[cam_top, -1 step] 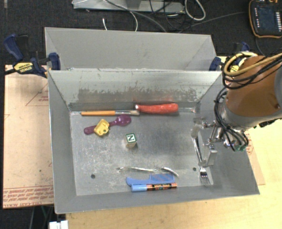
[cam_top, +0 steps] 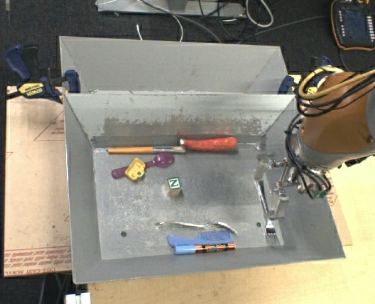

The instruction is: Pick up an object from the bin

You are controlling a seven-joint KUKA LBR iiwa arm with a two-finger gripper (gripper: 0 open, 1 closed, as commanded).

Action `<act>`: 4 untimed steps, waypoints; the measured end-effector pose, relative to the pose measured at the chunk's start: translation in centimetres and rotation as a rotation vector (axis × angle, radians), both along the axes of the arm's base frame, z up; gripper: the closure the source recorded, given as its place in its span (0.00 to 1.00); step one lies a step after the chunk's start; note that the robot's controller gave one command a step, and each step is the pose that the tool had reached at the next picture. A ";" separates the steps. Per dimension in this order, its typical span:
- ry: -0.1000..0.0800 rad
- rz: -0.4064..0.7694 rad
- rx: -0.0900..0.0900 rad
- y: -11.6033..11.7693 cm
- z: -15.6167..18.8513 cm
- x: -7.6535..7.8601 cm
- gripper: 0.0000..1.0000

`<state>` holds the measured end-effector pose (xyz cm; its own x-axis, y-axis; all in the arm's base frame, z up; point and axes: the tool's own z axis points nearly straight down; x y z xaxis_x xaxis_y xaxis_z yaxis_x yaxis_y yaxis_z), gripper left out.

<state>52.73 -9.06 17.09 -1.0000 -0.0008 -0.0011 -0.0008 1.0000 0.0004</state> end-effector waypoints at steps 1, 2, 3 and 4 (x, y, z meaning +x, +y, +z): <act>0.000 0.742 0.001 0.6 -7.7 -3.7 0.00; -0.003 0.267 0.001 9.6 -4.2 -3.6 0.00; -0.001 0.721 0.001 4.6 -5.5 -3.3 0.00; -0.003 0.328 0.004 12.2 -8.8 -3.2 0.00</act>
Offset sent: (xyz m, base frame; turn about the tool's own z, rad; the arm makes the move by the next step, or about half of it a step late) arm -0.0367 0.1203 -0.0293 -0.1550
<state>49.51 3.10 8.24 -0.9466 -0.3225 -0.0047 -0.3225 0.9466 0.0037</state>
